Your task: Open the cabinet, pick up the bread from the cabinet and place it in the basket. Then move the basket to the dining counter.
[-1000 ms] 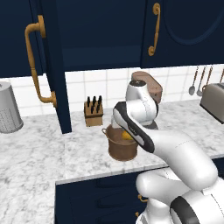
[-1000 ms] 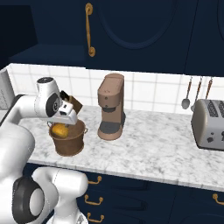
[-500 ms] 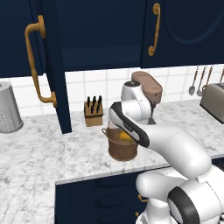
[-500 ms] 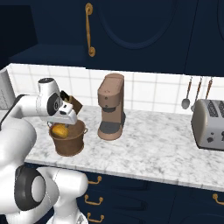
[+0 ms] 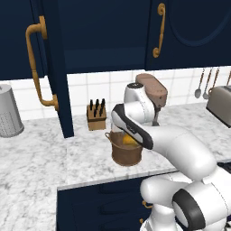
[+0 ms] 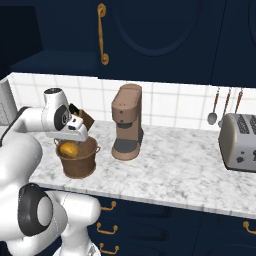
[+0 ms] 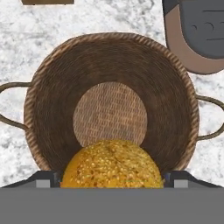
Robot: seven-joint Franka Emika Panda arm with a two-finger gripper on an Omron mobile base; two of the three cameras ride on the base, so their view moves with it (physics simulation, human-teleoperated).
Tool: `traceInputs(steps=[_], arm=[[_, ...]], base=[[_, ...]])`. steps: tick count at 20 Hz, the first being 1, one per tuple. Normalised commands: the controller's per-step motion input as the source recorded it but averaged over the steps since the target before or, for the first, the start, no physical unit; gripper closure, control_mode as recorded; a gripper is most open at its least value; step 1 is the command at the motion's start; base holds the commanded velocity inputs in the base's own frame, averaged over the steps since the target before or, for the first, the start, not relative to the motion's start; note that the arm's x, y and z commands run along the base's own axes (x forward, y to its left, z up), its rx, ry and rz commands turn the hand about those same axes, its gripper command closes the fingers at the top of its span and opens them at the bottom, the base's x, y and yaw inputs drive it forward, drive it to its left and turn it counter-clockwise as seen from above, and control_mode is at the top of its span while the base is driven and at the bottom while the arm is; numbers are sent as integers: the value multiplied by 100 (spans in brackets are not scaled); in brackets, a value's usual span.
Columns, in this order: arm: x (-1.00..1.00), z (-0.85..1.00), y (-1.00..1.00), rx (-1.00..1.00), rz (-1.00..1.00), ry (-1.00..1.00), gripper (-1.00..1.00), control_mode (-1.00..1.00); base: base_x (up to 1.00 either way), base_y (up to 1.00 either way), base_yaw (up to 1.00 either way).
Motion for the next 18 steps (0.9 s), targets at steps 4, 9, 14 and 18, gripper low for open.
traceInputs(steps=[4,9,14,18], arm=[[0,0,0,0,0,0,-100,-100],[-1,0,0,0,0,-1,-100,-100],[-75,11,-11,1,-14,-3,-100,-100],[-72,4,-49,6,-46,0,-100,-100]], base=[[0,0,0],[0,0,0],[0,0,0],[0,0,0]])
